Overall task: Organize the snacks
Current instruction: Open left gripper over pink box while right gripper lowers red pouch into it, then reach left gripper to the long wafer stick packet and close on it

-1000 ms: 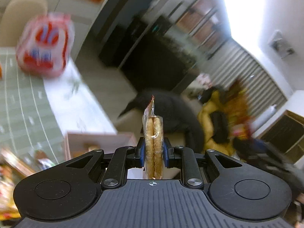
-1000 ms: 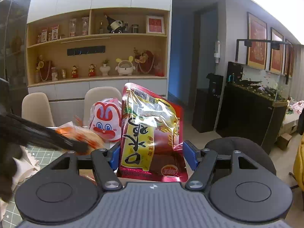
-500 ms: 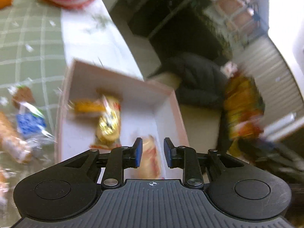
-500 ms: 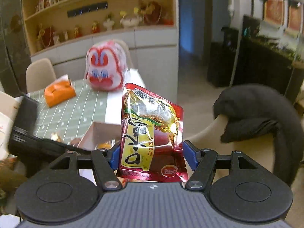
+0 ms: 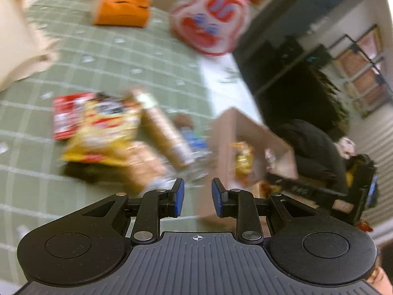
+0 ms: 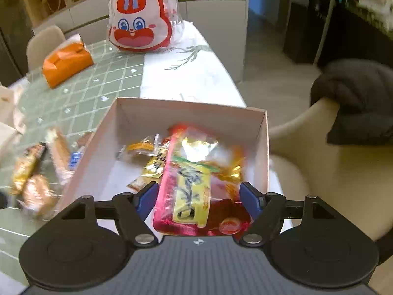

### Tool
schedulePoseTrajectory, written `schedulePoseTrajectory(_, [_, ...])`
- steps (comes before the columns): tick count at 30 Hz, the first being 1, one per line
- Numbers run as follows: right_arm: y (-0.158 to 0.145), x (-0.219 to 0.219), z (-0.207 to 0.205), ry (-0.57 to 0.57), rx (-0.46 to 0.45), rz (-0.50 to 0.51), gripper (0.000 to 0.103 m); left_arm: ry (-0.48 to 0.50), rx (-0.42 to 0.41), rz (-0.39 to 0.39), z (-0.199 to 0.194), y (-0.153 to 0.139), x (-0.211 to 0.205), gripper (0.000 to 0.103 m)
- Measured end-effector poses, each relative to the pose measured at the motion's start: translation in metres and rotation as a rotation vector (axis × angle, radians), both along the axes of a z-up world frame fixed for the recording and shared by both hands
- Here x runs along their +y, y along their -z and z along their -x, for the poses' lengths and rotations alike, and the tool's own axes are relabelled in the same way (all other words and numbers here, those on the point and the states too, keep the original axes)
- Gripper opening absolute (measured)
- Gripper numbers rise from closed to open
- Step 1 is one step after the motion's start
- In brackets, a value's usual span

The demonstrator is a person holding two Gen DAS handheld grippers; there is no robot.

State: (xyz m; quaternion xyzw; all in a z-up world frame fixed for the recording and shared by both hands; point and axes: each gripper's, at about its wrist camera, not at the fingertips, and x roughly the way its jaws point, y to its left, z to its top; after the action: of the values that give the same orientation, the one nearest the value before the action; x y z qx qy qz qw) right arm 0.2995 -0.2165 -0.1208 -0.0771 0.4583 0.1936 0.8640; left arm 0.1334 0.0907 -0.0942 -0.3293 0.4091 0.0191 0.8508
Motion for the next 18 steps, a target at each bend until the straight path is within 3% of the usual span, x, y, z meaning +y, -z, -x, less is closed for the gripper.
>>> schedulePoseTrajectory(6, [-0.018,0.011,0.029,-0.05,-0.095,0.007,0.073,-0.071,0.091,-0.061,0.026,0.018,0.031,0.028])
schedulePoseTrajectory(12, [-0.041,0.054,0.063,-0.171,-0.188,-0.027,0.076,-0.042,0.136,-0.034,0.045,0.028,0.044,0.028])
schedulePoseTrajectory(18, [-0.042,0.136,0.049,-0.289,-0.111,-0.043,0.076,-0.04,0.129,-0.053,0.075,0.024,0.061,0.028])
